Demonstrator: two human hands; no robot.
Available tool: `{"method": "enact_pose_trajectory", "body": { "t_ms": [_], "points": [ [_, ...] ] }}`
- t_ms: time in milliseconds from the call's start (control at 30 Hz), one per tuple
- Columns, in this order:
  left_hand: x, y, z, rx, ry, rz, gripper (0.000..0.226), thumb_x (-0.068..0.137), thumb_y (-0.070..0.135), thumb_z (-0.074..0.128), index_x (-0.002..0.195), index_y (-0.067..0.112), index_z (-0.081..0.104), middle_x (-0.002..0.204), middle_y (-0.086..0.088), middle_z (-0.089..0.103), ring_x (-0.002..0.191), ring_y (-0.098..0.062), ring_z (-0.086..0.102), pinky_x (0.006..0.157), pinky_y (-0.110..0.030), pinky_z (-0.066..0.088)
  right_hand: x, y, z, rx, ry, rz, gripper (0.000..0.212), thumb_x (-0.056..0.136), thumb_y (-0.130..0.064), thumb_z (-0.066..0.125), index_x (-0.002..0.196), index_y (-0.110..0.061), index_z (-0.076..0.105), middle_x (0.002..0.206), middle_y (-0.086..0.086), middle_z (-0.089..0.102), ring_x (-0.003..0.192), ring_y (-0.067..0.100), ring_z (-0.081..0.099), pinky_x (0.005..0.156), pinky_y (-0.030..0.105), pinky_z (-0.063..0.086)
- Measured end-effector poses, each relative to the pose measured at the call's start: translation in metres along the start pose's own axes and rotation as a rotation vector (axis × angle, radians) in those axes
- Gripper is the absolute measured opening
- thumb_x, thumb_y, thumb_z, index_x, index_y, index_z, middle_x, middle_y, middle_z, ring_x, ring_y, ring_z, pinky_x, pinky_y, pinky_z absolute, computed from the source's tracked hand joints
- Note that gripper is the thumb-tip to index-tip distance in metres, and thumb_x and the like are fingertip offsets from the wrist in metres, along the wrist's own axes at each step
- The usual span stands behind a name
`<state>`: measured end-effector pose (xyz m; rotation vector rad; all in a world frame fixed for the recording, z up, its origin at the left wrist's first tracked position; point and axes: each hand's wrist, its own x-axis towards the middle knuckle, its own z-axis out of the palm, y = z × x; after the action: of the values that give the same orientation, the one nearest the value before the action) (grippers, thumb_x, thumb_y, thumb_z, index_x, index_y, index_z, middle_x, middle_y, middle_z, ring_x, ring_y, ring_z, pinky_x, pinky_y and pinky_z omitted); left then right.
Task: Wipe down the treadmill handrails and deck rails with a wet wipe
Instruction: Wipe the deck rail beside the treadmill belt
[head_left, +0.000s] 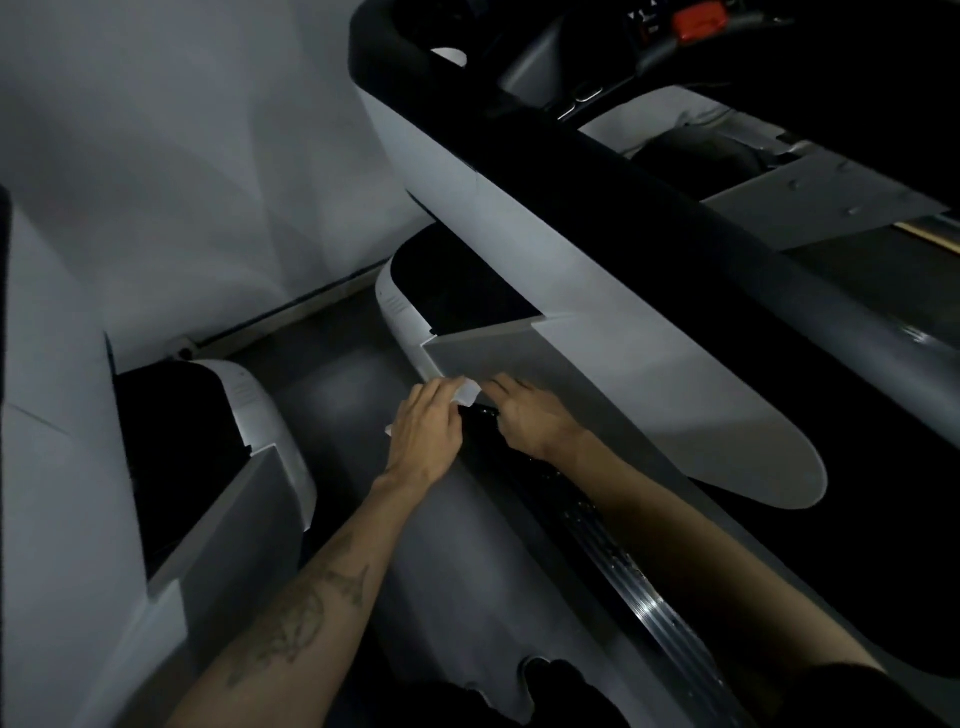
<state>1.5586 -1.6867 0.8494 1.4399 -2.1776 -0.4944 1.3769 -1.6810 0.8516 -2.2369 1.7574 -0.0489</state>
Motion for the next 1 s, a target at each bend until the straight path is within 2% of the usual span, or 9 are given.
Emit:
{"method": "enact_pose_trajectory", "body": {
  "t_ms": [67, 333, 433, 500, 567, 633, 767, 867, 1000],
  "points": [
    [-0.002, -0.004, 0.009, -0.001, -0.012, -0.008, 0.045, 0.1, 0.0, 0.05, 0.144, 0.008, 0.056, 0.137, -0.008, 0.061, 0.119, -0.03, 0.054, 0.105, -0.043, 0.041, -0.01, 0.004, 0.014, 0.059, 0.011, 0.046, 0.06, 0.1, -0.01, 0.052, 0.157, -0.012, 0.033, 0.148, 0.011, 0.044, 0.119, 0.034, 0.056, 0.091, 0.047, 0.053],
    [0.005, -0.024, 0.08, -0.002, -0.066, -0.024, 0.047, 0.099, -0.001, 0.05, 0.144, 0.009, 0.056, 0.137, -0.008, 0.062, 0.117, -0.029, 0.055, 0.104, -0.041, 0.04, 0.003, 0.049, 0.081, 0.109, -0.032, 0.141, 0.069, 0.1, -0.021, 0.054, 0.161, -0.016, 0.023, 0.16, 0.01, 0.032, 0.137, 0.032, 0.045, 0.107, 0.043, 0.041],
    [0.009, -0.05, 0.12, -0.019, -0.077, -0.052, 0.045, 0.098, -0.002, 0.051, 0.141, 0.007, 0.059, 0.136, -0.01, 0.063, 0.117, -0.032, 0.056, 0.103, -0.043, 0.041, 0.016, 0.067, 0.117, 0.094, 0.086, 0.099, 0.057, 0.096, -0.018, 0.05, 0.152, -0.007, 0.046, 0.151, 0.017, 0.05, 0.127, 0.037, 0.059, 0.102, 0.044, 0.051],
    [0.011, -0.072, 0.148, -0.034, -0.092, -0.067, 0.044, 0.098, -0.003, 0.052, 0.14, 0.005, 0.06, 0.135, -0.013, 0.063, 0.117, -0.034, 0.057, 0.103, -0.046, 0.042, 0.025, 0.081, 0.149, 0.11, 0.123, 0.069, 0.051, 0.095, -0.017, 0.049, 0.142, 0.003, 0.055, 0.144, 0.026, 0.055, 0.123, 0.041, 0.062, 0.101, 0.046, 0.053],
    [0.015, -0.099, 0.18, -0.057, -0.094, -0.062, 0.042, 0.097, -0.004, 0.054, 0.138, 0.003, 0.061, 0.134, -0.015, 0.064, 0.116, -0.037, 0.058, 0.102, -0.048, 0.043, 0.038, 0.095, 0.185, 0.101, 0.059, 0.056, 0.056, 0.101, -0.014, 0.051, 0.154, 0.001, 0.038, 0.158, 0.023, 0.038, 0.143, 0.039, 0.043, 0.117, 0.046, 0.036],
    [0.026, -0.13, 0.214, -0.078, -0.095, -0.053, 0.041, 0.097, -0.005, 0.056, 0.137, 0.001, 0.061, 0.133, -0.018, 0.063, 0.116, -0.039, 0.059, 0.102, -0.05, 0.044, 0.061, 0.111, 0.221, 0.108, 0.038, 0.089, 0.061, 0.103, -0.015, 0.052, 0.158, -0.004, 0.03, 0.164, 0.018, 0.03, 0.15, 0.034, 0.032, 0.121, 0.043, 0.028],
    [0.057, -0.203, 0.293, -0.063, -0.108, -0.027, 0.041, 0.1, 0.001, 0.053, 0.141, 0.001, 0.058, 0.14, -0.016, 0.059, 0.123, -0.036, 0.056, 0.107, -0.047, 0.041, 0.116, 0.144, 0.295, 0.055, 0.118, 0.103, 0.056, 0.103, -0.017, 0.051, 0.156, -0.003, 0.038, 0.162, 0.017, 0.036, 0.147, 0.032, 0.038, 0.121, 0.042, 0.033],
    [0.083, -0.253, 0.358, -0.05, -0.108, -0.009, 0.042, 0.101, 0.002, 0.052, 0.143, 0.004, 0.057, 0.143, -0.013, 0.057, 0.126, -0.033, 0.054, 0.108, -0.043, 0.04, 0.158, 0.175, 0.35, 0.124, 0.129, 0.198, 0.062, 0.1, -0.021, 0.054, 0.158, -0.011, 0.035, 0.164, 0.008, 0.033, 0.149, 0.026, 0.033, 0.122, 0.038, 0.028],
    [0.111, -0.307, 0.443, -0.033, -0.101, -0.006, 0.042, 0.103, 0.008, 0.05, 0.145, 0.009, 0.056, 0.143, -0.009, 0.057, 0.123, -0.03, 0.053, 0.107, -0.043, 0.041, 0.197, 0.205, 0.422, 0.056, 0.188, 0.208, 0.061, 0.101, -0.023, 0.054, 0.158, -0.013, 0.036, 0.164, 0.007, 0.032, 0.151, 0.026, 0.03, 0.124, 0.04, 0.027]
  ]
}}
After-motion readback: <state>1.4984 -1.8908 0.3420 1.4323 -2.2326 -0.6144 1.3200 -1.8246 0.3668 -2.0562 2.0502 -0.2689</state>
